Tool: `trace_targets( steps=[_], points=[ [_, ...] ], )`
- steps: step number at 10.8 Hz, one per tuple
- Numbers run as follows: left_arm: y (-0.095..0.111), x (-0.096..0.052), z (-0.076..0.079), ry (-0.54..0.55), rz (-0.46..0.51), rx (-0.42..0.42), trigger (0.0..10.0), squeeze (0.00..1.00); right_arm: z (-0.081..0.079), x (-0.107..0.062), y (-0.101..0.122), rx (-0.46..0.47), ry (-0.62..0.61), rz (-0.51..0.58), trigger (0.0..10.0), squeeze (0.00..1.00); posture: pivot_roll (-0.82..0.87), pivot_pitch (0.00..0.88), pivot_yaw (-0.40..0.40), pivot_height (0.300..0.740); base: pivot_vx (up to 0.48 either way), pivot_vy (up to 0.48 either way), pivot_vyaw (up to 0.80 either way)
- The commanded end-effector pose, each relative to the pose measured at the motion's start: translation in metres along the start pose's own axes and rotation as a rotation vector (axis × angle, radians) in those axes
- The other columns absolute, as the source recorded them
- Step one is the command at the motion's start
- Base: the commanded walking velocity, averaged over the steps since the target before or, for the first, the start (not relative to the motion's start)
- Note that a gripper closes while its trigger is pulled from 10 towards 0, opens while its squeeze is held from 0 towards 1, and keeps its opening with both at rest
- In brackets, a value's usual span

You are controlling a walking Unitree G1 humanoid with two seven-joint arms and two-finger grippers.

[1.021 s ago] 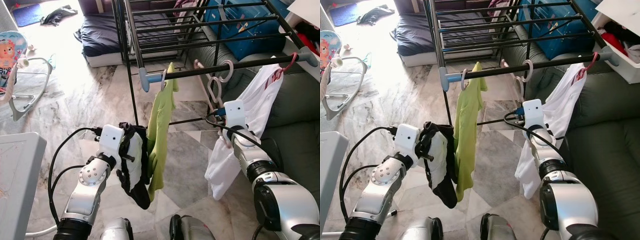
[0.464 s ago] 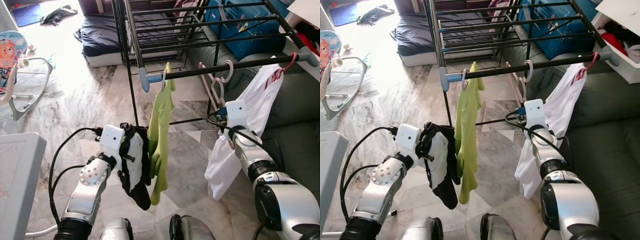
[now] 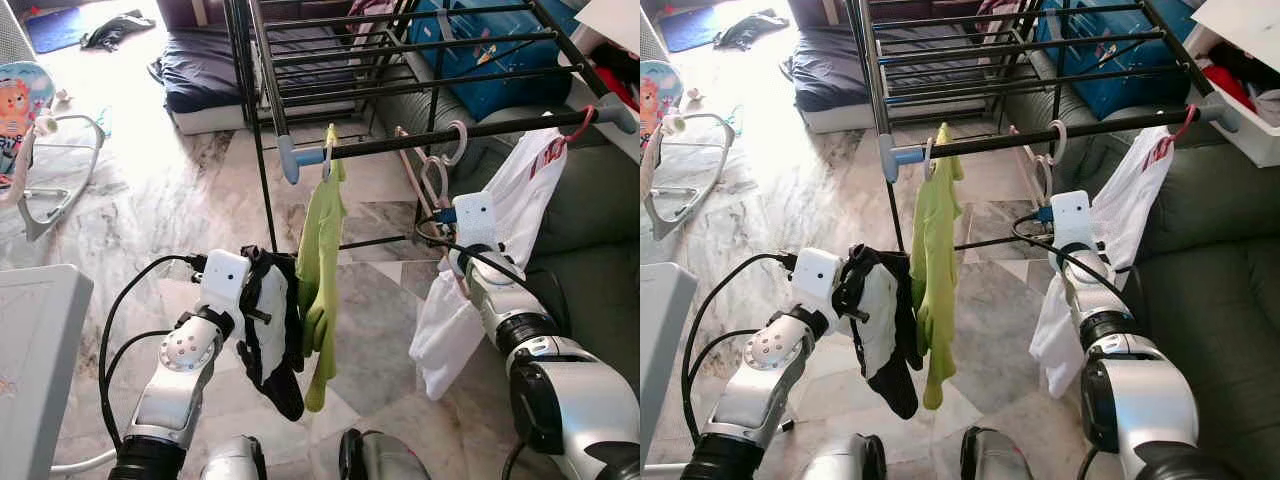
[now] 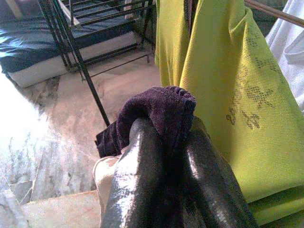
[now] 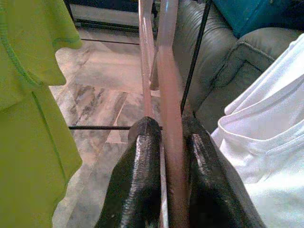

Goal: Hang hanger

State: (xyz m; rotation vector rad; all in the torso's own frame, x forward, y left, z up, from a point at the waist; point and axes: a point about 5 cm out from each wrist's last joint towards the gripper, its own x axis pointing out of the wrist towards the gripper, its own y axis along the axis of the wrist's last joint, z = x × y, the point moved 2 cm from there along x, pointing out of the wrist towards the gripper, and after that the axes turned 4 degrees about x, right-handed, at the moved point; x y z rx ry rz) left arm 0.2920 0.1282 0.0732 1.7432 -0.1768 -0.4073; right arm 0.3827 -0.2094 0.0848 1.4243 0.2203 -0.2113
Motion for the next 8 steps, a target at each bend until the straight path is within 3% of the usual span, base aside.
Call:
trace_targets(
  steps=[1, 5, 8],
  points=[
    [0.004, 0.002, -0.001, 0.007, 0.013, 0.011, 10.0, 0.0, 0.004, 0.001, 0.001, 0.016, -0.016, -0.016, 0.0, 0.0, 0.0, 0.114, -0.019, 0.74, 0.0, 0.0, 0.0],
    [0.002, 0.003, 0.0, 0.007, 0.007, 0.012, 10.0, 0.0, 0.004, 0.001, 0.002, 0.021, -0.017, -0.006, 0.0, 0.0, 0.0, 0.103, -0.024, 0.74, 0.0, 0.0, 0.0],
    [0.007, 0.011, -0.001, 0.021, 0.027, 0.013, 10.0, 0.0, -0.002, 0.003, 0.029, 0.019, -0.01, 0.136, 0.0, 0.0, -0.01, 0.036, -0.028, 0.74, 0.0, 0.0, 0.0]
  ],
)
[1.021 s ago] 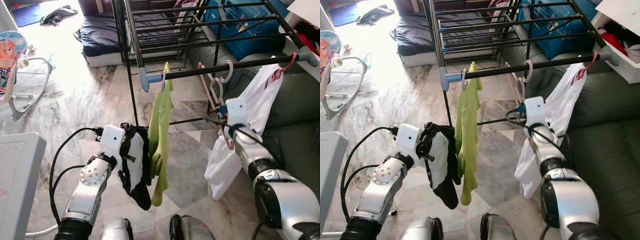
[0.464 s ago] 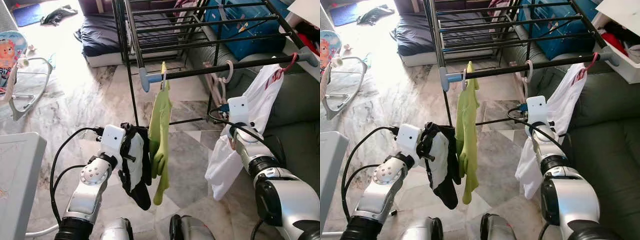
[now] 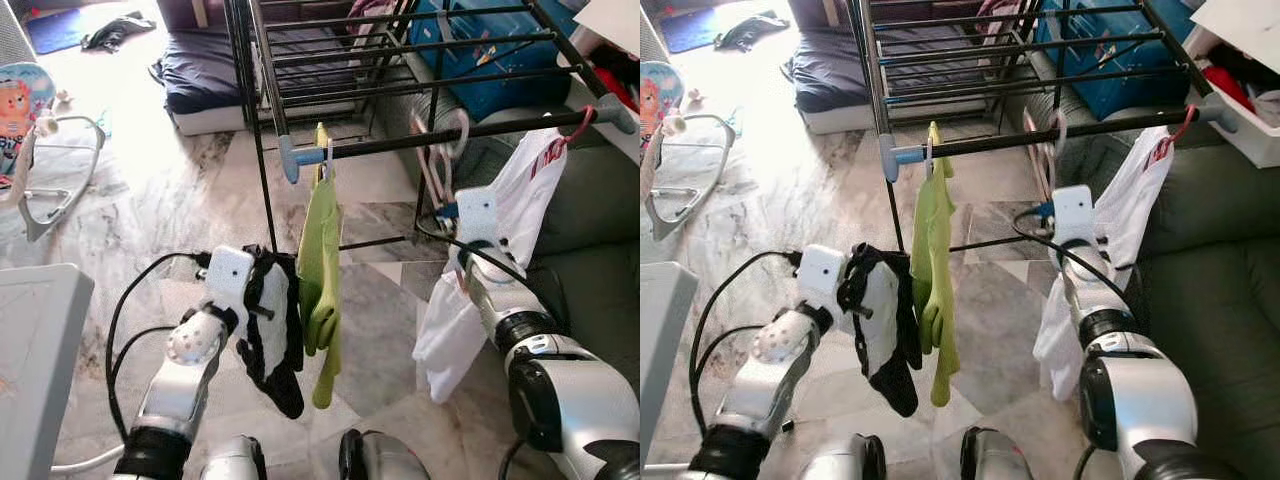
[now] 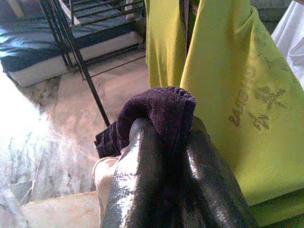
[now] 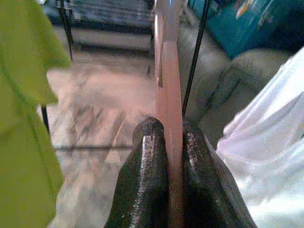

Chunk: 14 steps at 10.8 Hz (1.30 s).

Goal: Hang hanger

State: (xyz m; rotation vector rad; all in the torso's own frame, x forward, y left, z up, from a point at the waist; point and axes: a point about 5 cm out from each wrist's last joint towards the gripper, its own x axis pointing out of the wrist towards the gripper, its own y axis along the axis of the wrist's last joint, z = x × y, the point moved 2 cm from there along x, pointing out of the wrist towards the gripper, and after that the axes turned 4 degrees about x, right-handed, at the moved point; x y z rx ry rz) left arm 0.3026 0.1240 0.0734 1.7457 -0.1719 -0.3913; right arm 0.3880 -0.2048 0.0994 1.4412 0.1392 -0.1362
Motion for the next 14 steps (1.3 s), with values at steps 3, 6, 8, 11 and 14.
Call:
trace_targets(
  steps=[3, 6, 8, 11, 14],
  points=[
    [-0.002, 0.0, -0.002, 0.021, 0.021, 0.002, 10.0, 0.0, 0.001, -0.01, 0.014, 0.0, 0.007, 0.163, 4.3, 0.0, -0.05, 0.0, -0.044, 0.74, 0.0, 0.0, 0.0],
    [-0.005, -0.013, 0.002, 0.025, 0.026, 0.016, 10.0, 0.0, -0.008, -0.062, -0.037, 0.022, -0.02, 0.14, 10.0, 0.0, -0.03, 0.0, -0.056, 0.74, 0.0, 0.0, 0.0],
    [-0.003, -0.02, 0.002, 0.024, 0.037, 0.021, 10.0, 0.0, -0.012, -0.111, -0.073, 0.129, -0.158, 0.031, 10.0, 0.0, -0.03, 0.0, -0.042, 0.74, 0.0, 0.0, 0.0],
    [0.001, -0.014, 0.008, -0.009, 0.039, 0.021, 10.0, 0.0, -0.009, -0.11, -0.068, 0.186, -0.196, -0.02, 10.0, 0.0, -0.06, 0.011, -0.016, 0.74, 0.0, 0.0, 0.0],
    [0.005, -0.013, 0.009, 0.0, 0.051, 0.014, 10.0, 0.0, -0.012, -0.105, -0.061, 0.197, -0.2, -0.04, 10.0, 0.0, -0.05, 0.011, -0.029, 0.74, -0.254, 0.0, 0.0]
  ],
)
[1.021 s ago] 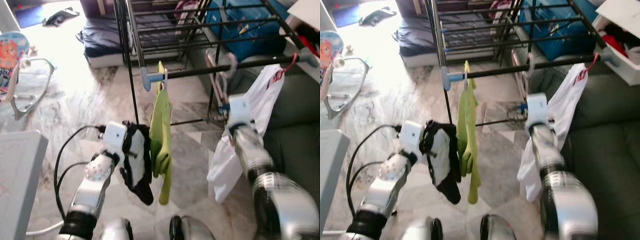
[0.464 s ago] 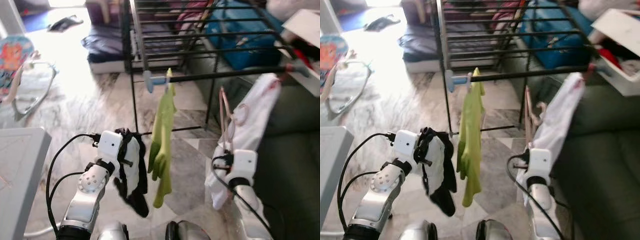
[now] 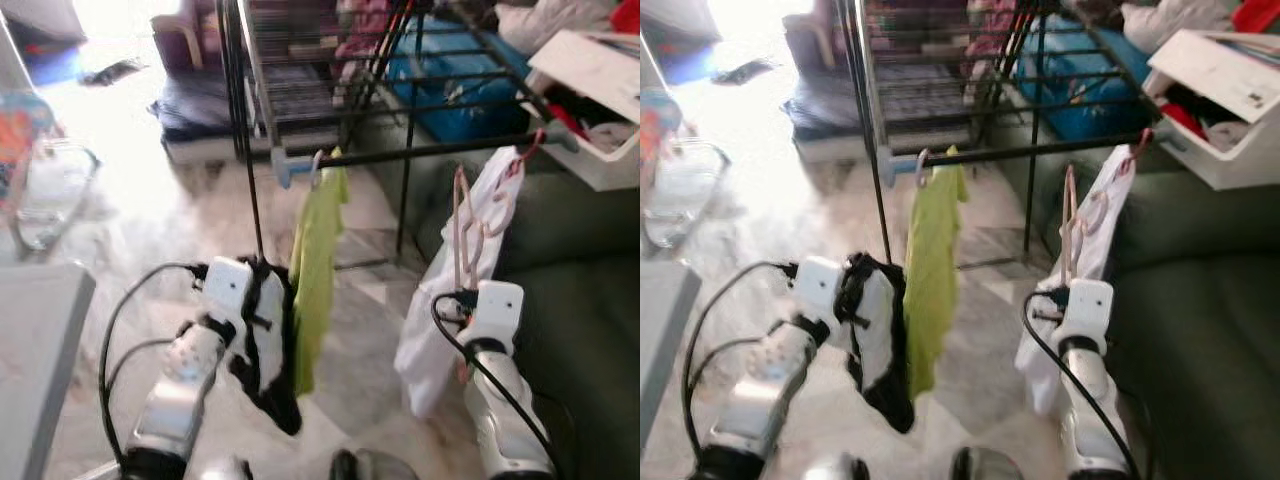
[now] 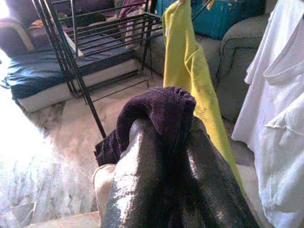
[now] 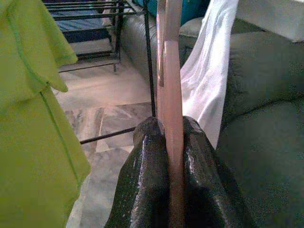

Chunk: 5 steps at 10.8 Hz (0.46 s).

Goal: Hang hanger

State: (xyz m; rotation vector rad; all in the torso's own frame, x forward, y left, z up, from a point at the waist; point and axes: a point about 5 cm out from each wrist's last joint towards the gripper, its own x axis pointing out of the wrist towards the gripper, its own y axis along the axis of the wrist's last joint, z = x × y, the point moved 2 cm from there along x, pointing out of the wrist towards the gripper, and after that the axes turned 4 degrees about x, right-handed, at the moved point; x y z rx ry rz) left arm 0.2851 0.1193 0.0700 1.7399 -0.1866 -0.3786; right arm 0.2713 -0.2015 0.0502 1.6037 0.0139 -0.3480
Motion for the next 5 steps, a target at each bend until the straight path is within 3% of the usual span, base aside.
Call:
trace_targets(
  steps=[1, 5],
  points=[
    [0.0089, 0.0013, -0.002, 0.0, 0.032, 0.017, 10.0, 0.0, -0.0018, 0.0019, 0.0082, 0.009, -0.004, 0.023, 10.0, 0.0, -0.05, 0.01, -0.033, 0.74, -0.262, 0.0, 0.0],
    [0.0113, 0.0054, -0.0007, -0.006, 0.039, 0.017, 10.0, 0.0, 0.0018, 0.0076, 0.0156, 0.016, -0.027, 0.026, 10.0, 0.0, -0.06, 0.006, -0.037, 0.74, -0.265, 0.0, 0.0]
  ],
)
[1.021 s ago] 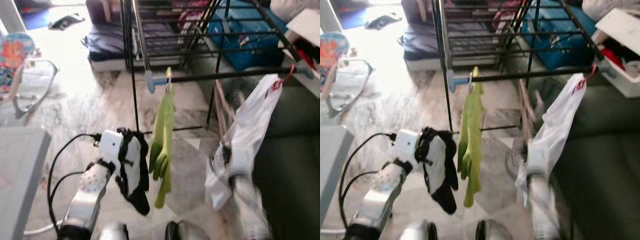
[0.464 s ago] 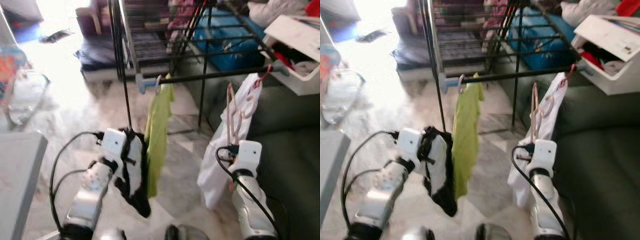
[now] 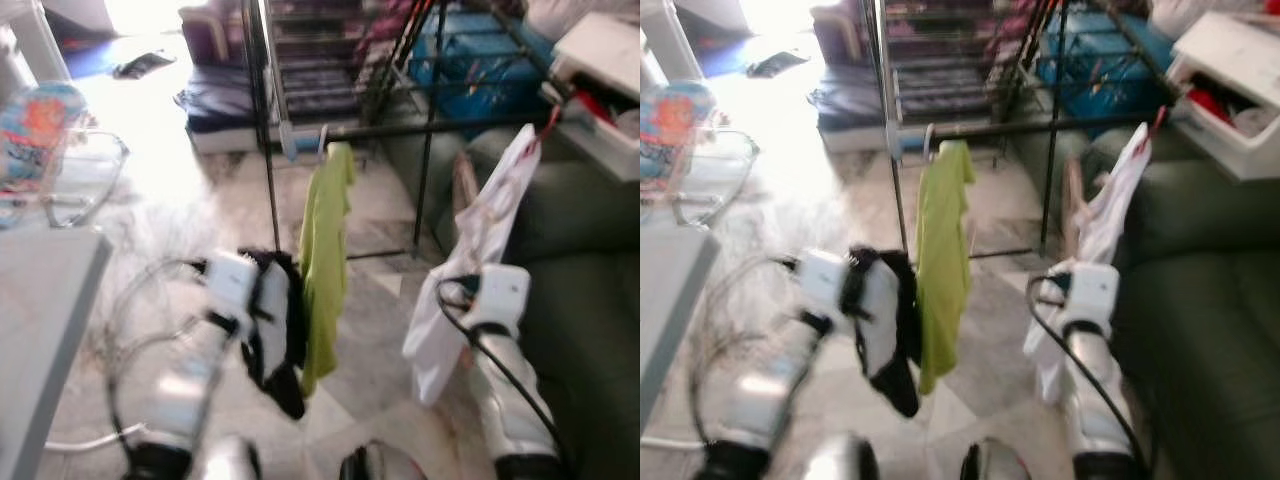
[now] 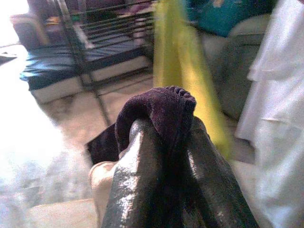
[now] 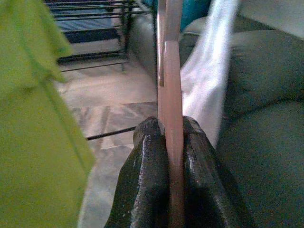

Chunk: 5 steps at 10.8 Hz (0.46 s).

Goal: Hang hanger

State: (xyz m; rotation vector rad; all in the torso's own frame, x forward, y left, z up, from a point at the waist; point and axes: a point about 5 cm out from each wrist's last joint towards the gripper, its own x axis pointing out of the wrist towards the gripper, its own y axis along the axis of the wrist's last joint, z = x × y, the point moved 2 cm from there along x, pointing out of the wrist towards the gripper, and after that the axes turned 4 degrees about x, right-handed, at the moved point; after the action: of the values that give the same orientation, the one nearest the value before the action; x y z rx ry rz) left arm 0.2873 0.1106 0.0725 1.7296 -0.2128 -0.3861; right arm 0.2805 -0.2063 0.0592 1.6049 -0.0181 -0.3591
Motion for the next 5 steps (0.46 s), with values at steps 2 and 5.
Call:
trace_targets(
  steps=[2, 5],
  points=[
    [0.0079, 0.0014, -0.0065, 0.008, 0.027, 0.025, 10.0, 0.0, -0.0016, 0.0032, 0.0069, 0.014, -0.008, 0.016, 10.0, 0.0, -0.06, 0.006, -0.036, 0.74, -0.264, 0.0, 0.0],
    [0.0078, 0.0017, -0.0066, 0.005, 0.026, 0.026, 10.0, 0.0, -0.0031, 0.0045, 0.0057, 0.025, -0.015, 0.003, 10.0, 0.0, -0.06, 0.01, -0.035, 0.74, -0.274, 0.0, 0.0]
  ],
)
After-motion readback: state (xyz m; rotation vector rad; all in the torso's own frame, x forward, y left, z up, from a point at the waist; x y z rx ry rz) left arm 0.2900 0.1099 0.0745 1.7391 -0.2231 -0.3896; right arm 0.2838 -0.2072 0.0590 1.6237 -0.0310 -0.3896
